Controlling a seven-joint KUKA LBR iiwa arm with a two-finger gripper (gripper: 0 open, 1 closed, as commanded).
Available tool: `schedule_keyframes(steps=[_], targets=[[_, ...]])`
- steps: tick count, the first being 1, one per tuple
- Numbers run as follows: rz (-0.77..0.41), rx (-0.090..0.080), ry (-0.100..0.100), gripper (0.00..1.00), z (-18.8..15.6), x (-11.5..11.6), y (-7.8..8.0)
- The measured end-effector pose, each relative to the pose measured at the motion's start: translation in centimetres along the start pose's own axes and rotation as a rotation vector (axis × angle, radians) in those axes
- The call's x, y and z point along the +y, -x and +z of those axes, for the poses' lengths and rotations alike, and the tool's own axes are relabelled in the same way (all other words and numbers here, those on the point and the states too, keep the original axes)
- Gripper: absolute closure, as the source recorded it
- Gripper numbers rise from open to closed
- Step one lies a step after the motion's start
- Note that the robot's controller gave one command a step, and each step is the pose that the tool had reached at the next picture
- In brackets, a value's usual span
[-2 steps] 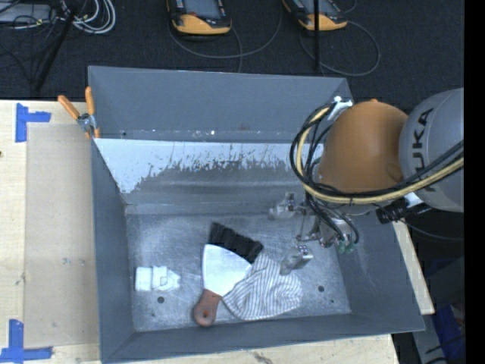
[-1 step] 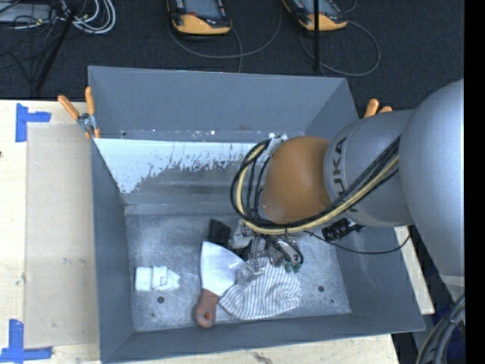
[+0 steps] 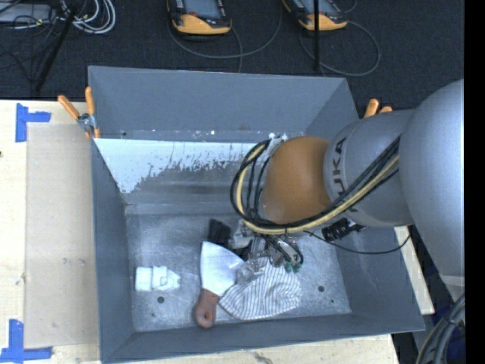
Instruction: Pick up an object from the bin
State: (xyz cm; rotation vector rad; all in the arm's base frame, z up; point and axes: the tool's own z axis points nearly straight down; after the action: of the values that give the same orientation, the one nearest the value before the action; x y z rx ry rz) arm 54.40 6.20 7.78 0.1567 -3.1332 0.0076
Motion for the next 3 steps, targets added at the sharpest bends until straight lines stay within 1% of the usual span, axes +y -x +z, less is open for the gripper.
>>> schedule_keyframes(steps=[1,2,3], targets=[[0.008,-0.005,0.004,1.00,-8.0,-0.1,0.3],[0.008,-0.005,0.004,1.00,-8.0,-0.1,0.3],[0.007,0.004,0.004,1.00,-11.8,0.0,0.0]])
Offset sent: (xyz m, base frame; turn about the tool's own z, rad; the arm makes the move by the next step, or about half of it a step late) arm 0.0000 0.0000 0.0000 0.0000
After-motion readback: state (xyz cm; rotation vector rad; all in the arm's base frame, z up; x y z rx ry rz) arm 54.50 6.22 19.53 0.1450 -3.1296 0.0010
